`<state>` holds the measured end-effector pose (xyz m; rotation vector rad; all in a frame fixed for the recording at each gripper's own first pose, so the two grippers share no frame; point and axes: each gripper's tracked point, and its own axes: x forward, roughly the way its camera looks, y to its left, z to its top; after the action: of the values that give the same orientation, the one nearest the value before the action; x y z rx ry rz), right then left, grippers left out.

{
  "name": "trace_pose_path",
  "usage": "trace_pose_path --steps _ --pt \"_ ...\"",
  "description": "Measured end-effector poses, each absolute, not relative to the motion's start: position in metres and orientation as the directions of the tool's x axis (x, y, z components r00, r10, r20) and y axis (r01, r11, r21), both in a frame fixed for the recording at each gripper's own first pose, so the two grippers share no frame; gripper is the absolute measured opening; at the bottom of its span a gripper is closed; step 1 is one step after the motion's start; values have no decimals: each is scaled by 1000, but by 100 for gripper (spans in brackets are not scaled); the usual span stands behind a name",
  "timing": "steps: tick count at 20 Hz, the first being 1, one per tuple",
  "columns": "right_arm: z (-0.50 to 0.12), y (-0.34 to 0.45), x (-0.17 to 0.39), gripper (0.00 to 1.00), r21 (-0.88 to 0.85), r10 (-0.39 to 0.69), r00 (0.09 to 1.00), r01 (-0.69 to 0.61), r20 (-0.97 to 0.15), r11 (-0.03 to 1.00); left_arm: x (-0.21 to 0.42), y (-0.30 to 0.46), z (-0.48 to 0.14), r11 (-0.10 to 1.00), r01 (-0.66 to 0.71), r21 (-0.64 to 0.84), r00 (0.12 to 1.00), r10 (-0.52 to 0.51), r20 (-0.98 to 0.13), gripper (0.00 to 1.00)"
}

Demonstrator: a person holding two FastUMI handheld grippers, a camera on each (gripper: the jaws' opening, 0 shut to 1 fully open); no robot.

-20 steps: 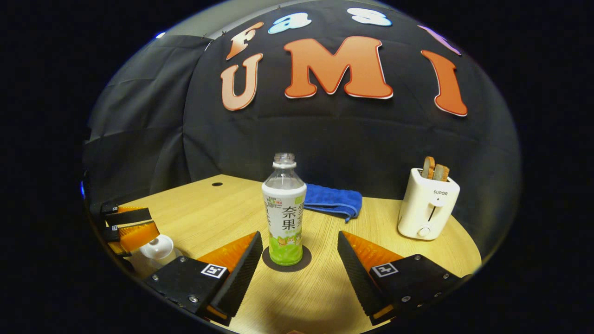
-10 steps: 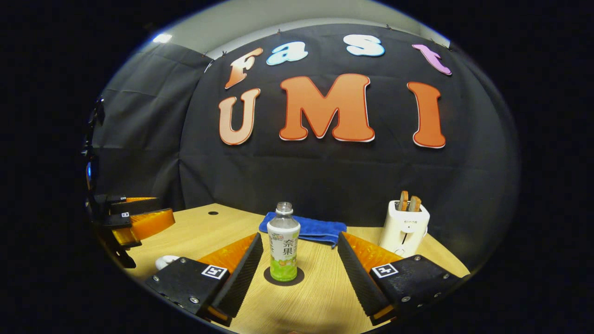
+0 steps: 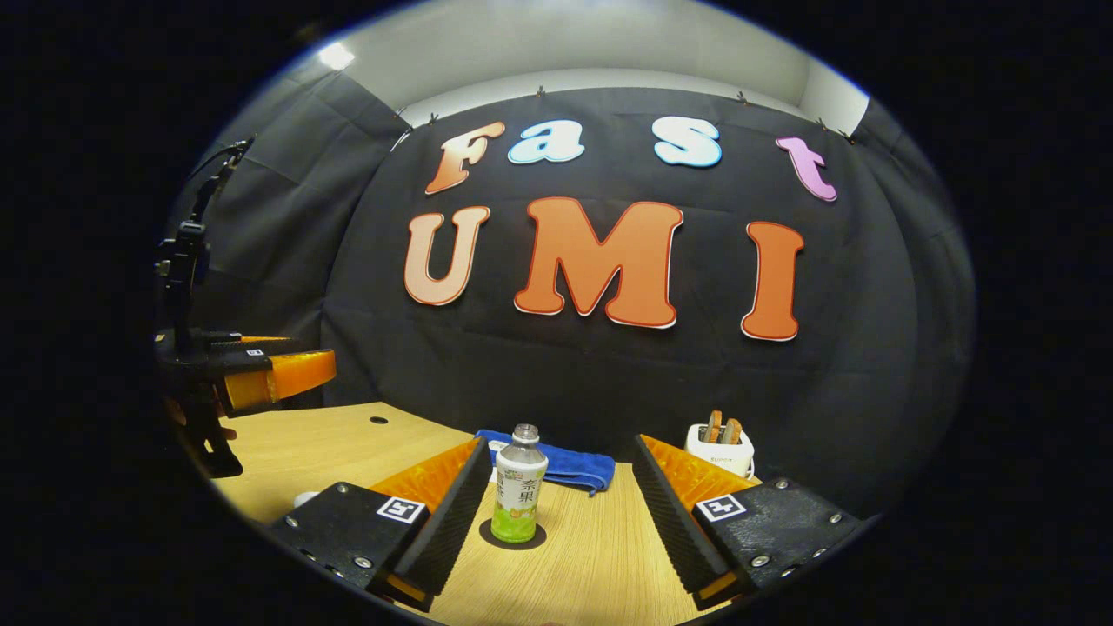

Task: Open the teacup lid with one hand, grasp the water bottle and pour water into the teacup with the other hand; after pouring, place the water bottle on the coaster and then close the teacup lid.

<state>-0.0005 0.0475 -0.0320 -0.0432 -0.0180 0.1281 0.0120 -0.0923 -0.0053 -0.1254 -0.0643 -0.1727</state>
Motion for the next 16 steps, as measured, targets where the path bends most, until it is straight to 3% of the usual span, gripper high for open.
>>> trace_pose_path --steps 3,16 --pt "-29 41 -6 98 -33 120 993 -119 23 992 11 -79 -1 984 135 -114 988 -125 86 97" --pt "-27 38 -9 97 -27 96 995 -95 20 995 2 -82 -6 981 159 -112 986 -152 75 97"
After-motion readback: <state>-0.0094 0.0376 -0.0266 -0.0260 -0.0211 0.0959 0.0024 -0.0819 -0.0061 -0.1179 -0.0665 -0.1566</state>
